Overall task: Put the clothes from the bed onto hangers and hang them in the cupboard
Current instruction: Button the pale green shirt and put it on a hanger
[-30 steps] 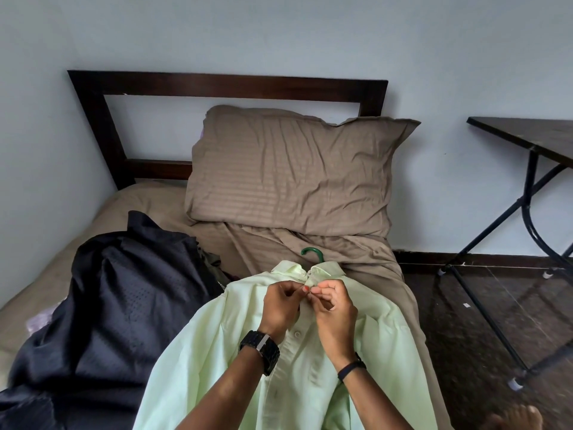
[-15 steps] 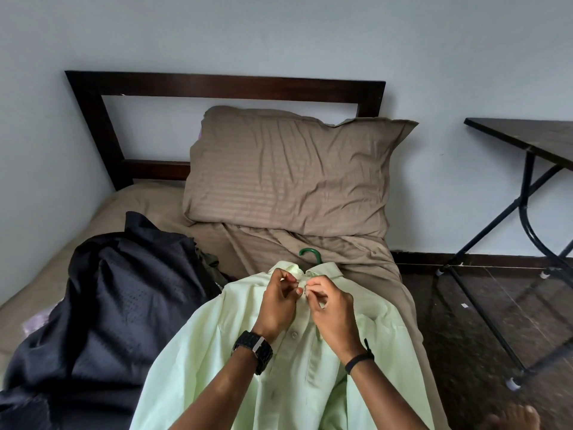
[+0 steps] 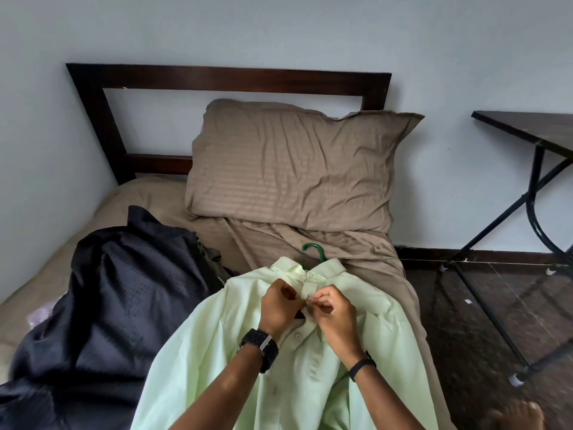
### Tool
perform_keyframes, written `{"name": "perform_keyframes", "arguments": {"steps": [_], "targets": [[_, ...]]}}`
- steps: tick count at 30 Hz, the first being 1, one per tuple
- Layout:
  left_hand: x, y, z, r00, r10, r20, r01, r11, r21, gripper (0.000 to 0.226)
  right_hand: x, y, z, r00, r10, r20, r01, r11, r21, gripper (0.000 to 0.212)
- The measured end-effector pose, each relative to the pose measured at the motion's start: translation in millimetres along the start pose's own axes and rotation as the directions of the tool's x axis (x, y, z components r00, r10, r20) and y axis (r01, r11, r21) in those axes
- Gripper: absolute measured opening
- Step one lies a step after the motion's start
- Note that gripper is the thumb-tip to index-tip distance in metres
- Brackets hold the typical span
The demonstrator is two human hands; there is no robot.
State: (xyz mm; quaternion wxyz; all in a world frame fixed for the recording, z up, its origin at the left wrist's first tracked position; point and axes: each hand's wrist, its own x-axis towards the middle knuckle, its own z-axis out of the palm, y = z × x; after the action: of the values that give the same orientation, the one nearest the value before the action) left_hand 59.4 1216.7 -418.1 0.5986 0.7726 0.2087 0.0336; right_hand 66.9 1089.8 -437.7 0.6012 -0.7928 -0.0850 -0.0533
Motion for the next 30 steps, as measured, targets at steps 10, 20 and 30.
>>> {"name": "perform_keyframes", "arguments": {"steps": [10, 20, 30], "targets": [[23.4, 15.1, -3.0, 0.982, 0.186, 0.021, -0.182, 0.92, 0.347, 0.011, 31.9, -13.6, -8.0, 0.987, 0.003, 0.159, 0.053, 0.936, -0.347, 0.046], [54.9, 2.0, 13.6, 0.986, 0.159, 0.059, -0.162, 0.778, 0.607, 0.02, 69.9, -15.2, 7.7, 0.897, 0.33, 0.293, -0.065, 0.755, -0.652, 0.04], [63.0, -11.6, 27.9, 0.995, 0.1, -0.011, -0.073, 0.793, 0.604, 0.021, 71.4, 13.6, 3.0, 0.925, 0.379, -0.013, -0.368, 0.889, -0.273, 0.03]]}}
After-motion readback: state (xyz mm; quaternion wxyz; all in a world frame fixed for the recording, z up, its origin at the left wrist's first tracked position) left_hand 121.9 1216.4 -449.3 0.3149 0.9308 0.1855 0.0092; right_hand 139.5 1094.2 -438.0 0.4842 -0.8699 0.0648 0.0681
